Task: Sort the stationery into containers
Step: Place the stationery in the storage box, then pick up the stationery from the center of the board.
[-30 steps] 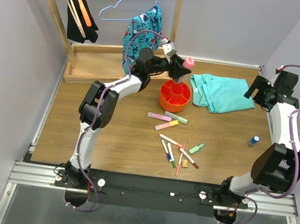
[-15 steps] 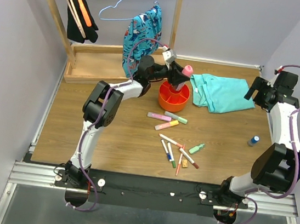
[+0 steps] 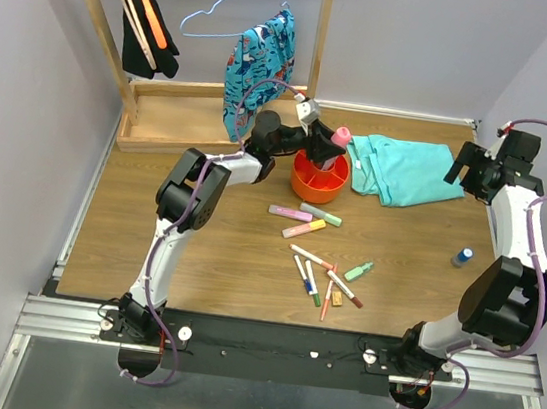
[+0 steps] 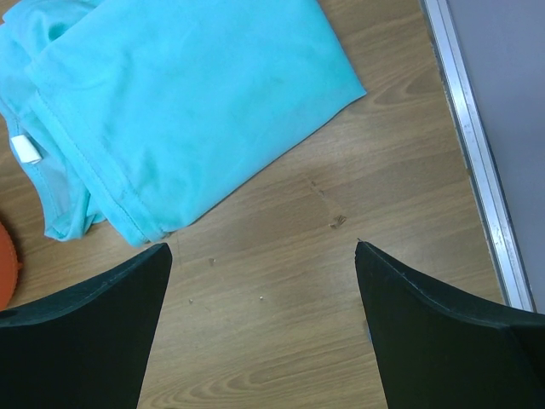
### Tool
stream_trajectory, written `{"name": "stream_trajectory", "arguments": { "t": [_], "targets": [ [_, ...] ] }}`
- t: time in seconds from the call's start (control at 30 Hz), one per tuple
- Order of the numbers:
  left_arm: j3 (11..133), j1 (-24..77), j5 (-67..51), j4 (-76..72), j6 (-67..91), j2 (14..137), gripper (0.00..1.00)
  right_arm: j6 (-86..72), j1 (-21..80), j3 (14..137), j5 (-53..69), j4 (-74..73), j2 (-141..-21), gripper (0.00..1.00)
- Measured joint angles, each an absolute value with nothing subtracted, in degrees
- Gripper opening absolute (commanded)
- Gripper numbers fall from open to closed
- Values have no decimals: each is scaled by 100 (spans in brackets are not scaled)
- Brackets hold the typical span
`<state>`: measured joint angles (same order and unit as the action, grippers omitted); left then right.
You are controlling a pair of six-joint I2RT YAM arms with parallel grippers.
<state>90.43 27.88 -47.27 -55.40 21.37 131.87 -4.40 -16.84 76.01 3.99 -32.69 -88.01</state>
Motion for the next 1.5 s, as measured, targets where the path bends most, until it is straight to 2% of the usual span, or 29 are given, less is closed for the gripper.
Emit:
{"name": "stream_trajectory", "arguments": {
  "t": [0.1, 0.23, 0.4, 0.67, 0.73, 1.03, 1.13, 1.3, 1.37, 1.5],
  "targets": [
    [8962, 2788, -4762, -5723, 2158, 13225, 33, -438, -1684, 7590, 399, -3258, -8842, 96],
    [8862, 2786, -4834, -5948, 2215, 13235, 49, -410, -1669, 7579, 401, -3258, -8868, 96],
    [8621, 2783, -4849, -6110, 2246, 13163, 56, -375, -1632, 7559, 458, -3214, -8866, 96],
    [8108, 2698, -4897, -5913, 2189, 12403, 71, -395, -1608, 7303, 648, -3089, -8680, 97],
    [8106, 2683, -4930, -5857, 2145, 12184, 74, -403, -1608, 7220, 707, -3089, -8589, 97],
    [7703, 2628, -5404, -5157, 1824, 11332, 73, -412, -1608, 7019, 969, -3028, -8211, 98],
    [7107, 2565, -5758, -3653, 941, 10418, 72, -344, -1608, 7008, 1061, -3022, -8031, 98],
    [7384, 2668, -5666, 482, -2438, 9220, 61, -303, -1608, 6772, 1164, -2974, -7699, 98],
    [7627, 2814, -5448, 1680, -3245, 9194, 61, -311, -1608, 6709, 1192, -2961, -7671, 98],
    [7758, 3127, -4825, 3020, -4016, 9515, 61, -316, -1608, 6657, 1286, -2952, -7669, 97]
  ]
}}
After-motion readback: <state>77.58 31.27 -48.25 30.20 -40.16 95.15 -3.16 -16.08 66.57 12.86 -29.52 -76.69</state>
